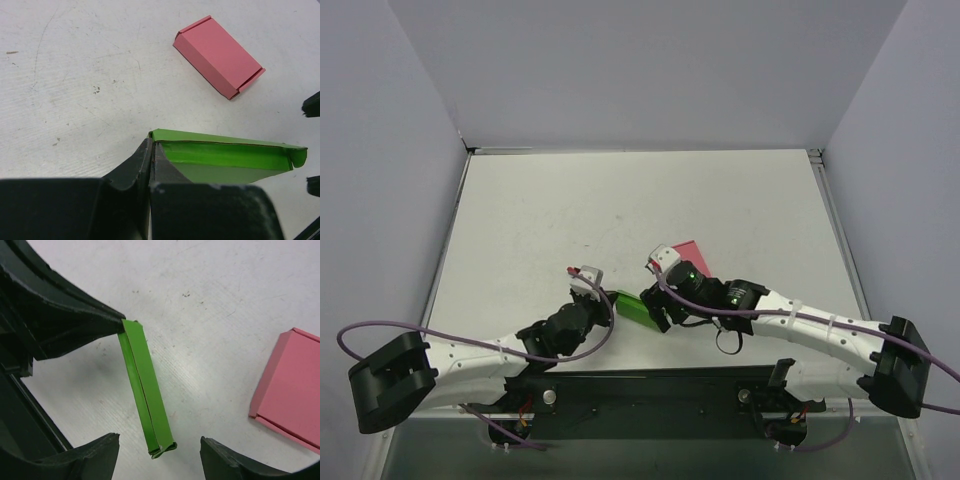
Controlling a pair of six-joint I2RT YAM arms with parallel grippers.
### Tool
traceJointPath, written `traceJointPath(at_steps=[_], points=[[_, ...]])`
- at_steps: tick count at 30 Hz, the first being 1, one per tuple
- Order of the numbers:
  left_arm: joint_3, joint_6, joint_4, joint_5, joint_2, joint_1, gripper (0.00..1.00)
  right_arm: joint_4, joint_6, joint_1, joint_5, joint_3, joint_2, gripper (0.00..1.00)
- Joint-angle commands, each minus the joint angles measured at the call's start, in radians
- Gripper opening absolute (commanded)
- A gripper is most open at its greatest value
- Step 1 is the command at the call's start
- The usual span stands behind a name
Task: Fold the paper box
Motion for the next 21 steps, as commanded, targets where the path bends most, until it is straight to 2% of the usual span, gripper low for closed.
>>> traceJointPath(at_steps=[1,3,9,21], points=[[0.030,0.017,-0.196,-0.034,0.050,-0.031,0.00,-0.082,0.167,-0.004,0.141,0.014,-0.085,0.63],[0.039,0.017,-0.201,-0.044,0.067,-0.043,0.00,-0.092,0.181,-0.002,0.153,0.005,-0.100,0.54],[0.073,0.009,-0.228,-0.075,0.099,-0.075,0.00,-0.143,0.243,0.008,0.143,-0.012,-0.111,0.37],[0.088,-0.001,-0.253,-0.094,0.104,-0.092,0.00,-0.089,0.375,0.053,0.153,-0.064,-0.073,0.30]])
